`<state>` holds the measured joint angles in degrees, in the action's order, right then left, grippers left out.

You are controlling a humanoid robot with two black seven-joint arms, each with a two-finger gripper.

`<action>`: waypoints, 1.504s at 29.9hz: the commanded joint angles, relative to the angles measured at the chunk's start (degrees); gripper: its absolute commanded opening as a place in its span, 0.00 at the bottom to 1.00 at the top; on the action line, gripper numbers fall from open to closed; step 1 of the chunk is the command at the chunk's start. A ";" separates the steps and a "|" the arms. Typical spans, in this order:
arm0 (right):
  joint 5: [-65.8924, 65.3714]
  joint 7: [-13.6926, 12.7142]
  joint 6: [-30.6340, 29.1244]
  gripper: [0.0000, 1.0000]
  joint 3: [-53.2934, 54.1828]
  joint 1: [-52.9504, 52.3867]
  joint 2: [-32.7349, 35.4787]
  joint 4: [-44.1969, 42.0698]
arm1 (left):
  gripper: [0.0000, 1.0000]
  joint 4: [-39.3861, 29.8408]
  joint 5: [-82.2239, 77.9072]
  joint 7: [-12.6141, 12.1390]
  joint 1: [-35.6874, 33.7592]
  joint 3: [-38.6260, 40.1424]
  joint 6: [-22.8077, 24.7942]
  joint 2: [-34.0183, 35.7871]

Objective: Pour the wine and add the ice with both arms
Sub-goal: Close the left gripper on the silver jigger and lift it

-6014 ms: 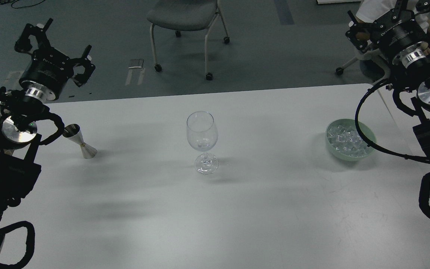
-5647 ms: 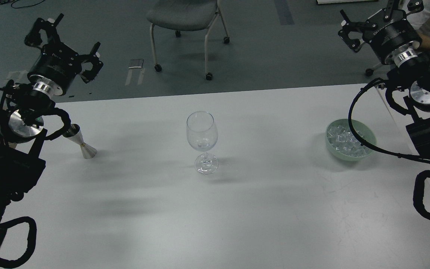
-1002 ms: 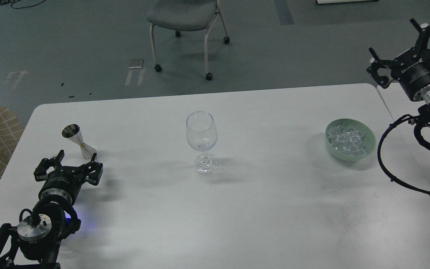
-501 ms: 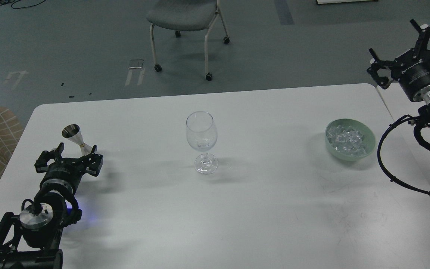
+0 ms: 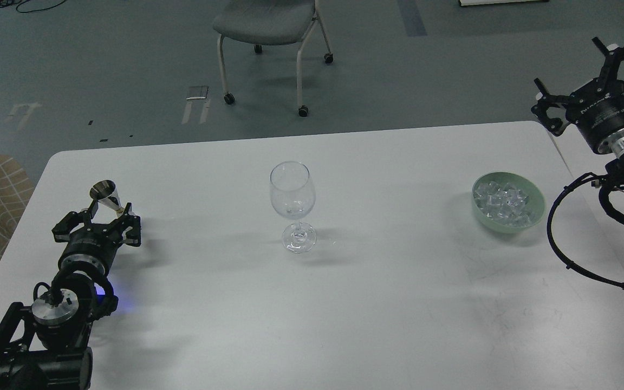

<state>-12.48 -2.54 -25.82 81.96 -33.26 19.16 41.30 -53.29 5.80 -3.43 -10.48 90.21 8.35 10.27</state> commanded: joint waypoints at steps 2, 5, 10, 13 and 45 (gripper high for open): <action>0.00 0.00 -0.02 1.00 0.05 0.39 0.00 0.00 | 0.54 0.12 0.01 0.09 -0.51 -0.03 0.18 -0.34; 0.00 0.00 -0.02 1.00 0.05 0.39 0.00 0.00 | 0.56 0.47 0.01 0.09 -0.77 -0.12 0.27 -0.43; 0.00 0.00 -0.11 1.00 0.05 0.39 0.09 0.00 | 0.58 1.52 0.01 0.00 -1.73 -0.12 0.18 -0.51; 0.00 0.00 -0.11 1.00 0.05 0.47 0.00 0.00 | 0.57 3.19 0.01 -0.09 -2.44 -0.12 0.79 -0.51; 0.09 -0.09 -0.29 1.00 0.05 0.65 0.18 0.44 | 0.35 6.80 0.18 -0.18 -5.34 -0.12 6.86 -0.87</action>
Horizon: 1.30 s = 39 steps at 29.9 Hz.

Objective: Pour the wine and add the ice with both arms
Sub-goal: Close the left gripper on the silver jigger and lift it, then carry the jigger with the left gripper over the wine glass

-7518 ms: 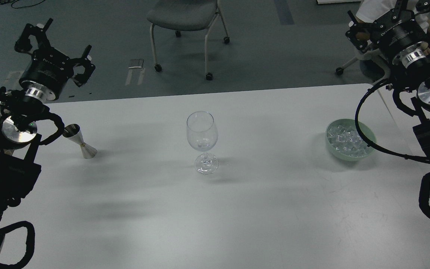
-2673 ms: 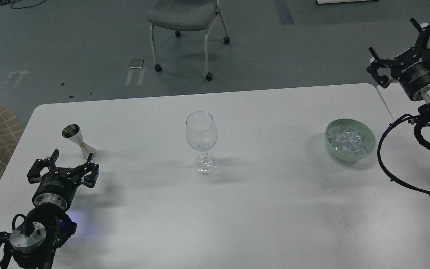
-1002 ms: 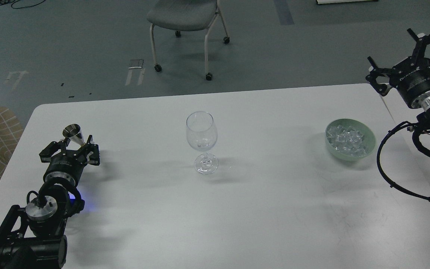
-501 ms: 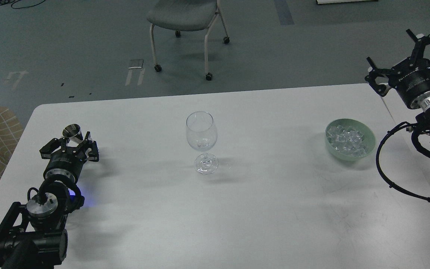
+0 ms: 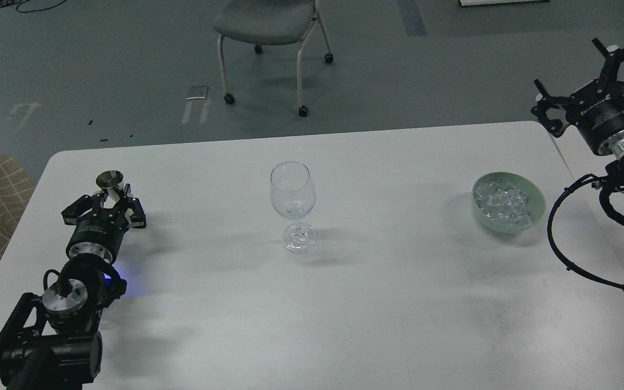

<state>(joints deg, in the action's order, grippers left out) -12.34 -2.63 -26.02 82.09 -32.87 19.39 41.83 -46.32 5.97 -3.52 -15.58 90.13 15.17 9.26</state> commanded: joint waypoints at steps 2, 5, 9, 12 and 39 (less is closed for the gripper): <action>-0.05 0.00 -0.08 1.00 -0.09 0.35 -0.14 -0.08 | 0.35 -0.26 0.01 0.01 -0.24 0.05 0.39 0.15; -0.05 0.00 -0.08 1.00 0.00 0.43 0.03 0.01 | 0.35 -0.35 0.01 0.01 -0.41 0.05 1.79 0.14; -0.05 0.00 -0.08 1.00 0.00 0.43 0.12 0.01 | 0.34 -0.70 0.01 0.01 -0.59 0.05 1.88 -0.03; -0.05 0.00 -0.08 1.00 0.00 0.43 0.21 0.01 | 0.33 -1.58 0.01 0.10 -1.11 0.05 1.88 -0.03; -0.05 0.08 -0.17 1.00 0.00 0.96 0.65 -0.26 | 0.19 -12.65 -0.25 -0.25 -2.26 -1.18 1.27 0.85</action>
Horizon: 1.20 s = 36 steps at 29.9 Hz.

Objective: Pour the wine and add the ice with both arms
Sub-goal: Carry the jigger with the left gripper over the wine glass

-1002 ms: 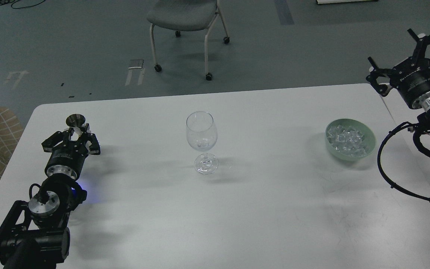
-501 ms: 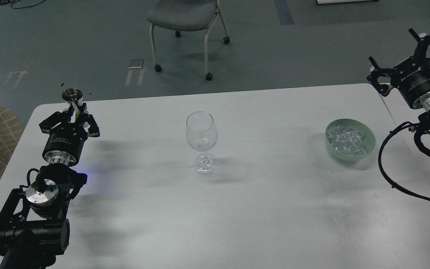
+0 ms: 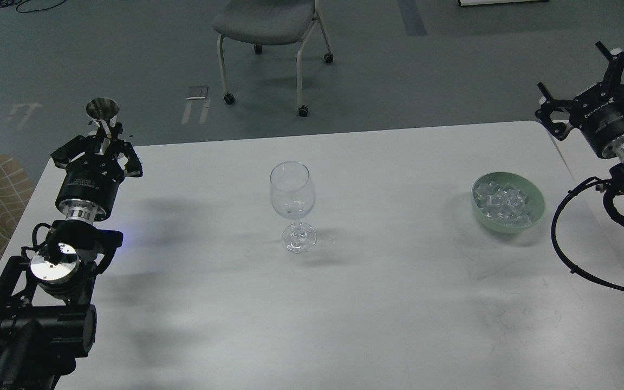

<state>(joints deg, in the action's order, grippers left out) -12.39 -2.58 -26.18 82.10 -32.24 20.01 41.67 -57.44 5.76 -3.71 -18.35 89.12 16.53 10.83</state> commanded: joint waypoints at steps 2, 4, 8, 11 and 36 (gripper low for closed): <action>0.00 0.03 -0.01 1.00 -0.01 0.51 0.03 -0.09 | 0.18 -2.41 -0.05 -0.25 0.68 -0.96 -0.18 -0.90; 0.00 0.03 -0.10 1.00 -0.01 0.51 0.03 -0.09 | 0.16 -3.56 -0.05 -0.42 0.42 -3.41 -0.18 -0.98; 0.00 0.03 -0.10 1.00 -0.01 0.60 0.20 -0.09 | 0.15 -7.07 -0.05 -1.04 0.42 -8.25 -0.97 0.33; 0.00 0.03 -0.10 1.00 -0.01 0.68 0.64 -0.09 | 0.15 -10.14 -0.05 -3.23 0.59 -9.49 -2.38 0.77; 0.09 0.03 -0.19 1.00 0.08 1.21 1.88 -0.18 | 0.15 -28.17 -3.20 -8.86 8.68 -16.69 -12.49 1.30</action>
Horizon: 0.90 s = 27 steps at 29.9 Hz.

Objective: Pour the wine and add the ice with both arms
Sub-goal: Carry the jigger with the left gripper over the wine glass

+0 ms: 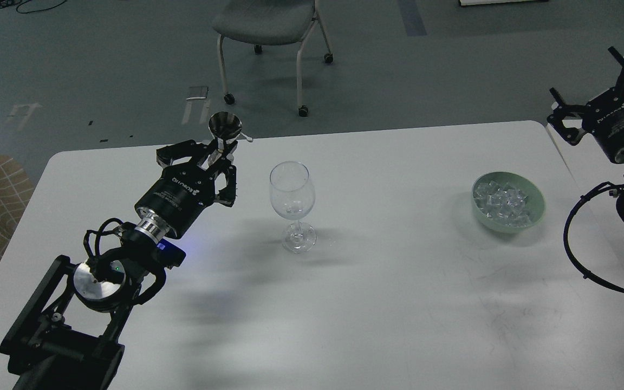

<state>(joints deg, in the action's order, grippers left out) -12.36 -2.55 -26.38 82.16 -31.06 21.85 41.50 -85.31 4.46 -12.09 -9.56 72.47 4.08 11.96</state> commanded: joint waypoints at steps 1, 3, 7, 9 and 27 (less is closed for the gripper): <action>-0.03 0.00 0.01 1.00 0.02 0.12 0.03 -0.02 | 0.15 -0.38 -2.60 -0.56 -0.11 0.04 -0.12 0.08; 0.06 0.00 0.01 1.00 0.02 0.30 0.03 -0.02 | 0.15 -1.87 -4.19 -1.18 -0.19 0.13 -1.34 -0.01; -0.03 0.00 -0.08 1.00 0.11 0.30 -0.23 0.07 | 0.15 -3.46 -4.19 -1.53 -0.28 0.04 -3.02 -0.45; -0.03 0.00 -0.08 1.00 0.02 0.21 -0.32 0.15 | 0.15 -3.64 -4.72 -1.62 -0.28 -0.05 -3.11 -0.88; 0.15 0.00 0.01 1.00 0.55 0.30 -0.23 0.07 | 0.15 -4.69 -14.73 -4.69 -0.28 -2.51 -3.55 -0.01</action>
<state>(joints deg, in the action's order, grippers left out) -12.22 -2.55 -26.37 82.68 -30.77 21.59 41.59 -89.99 -8.21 -15.86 -9.89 69.98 0.33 11.92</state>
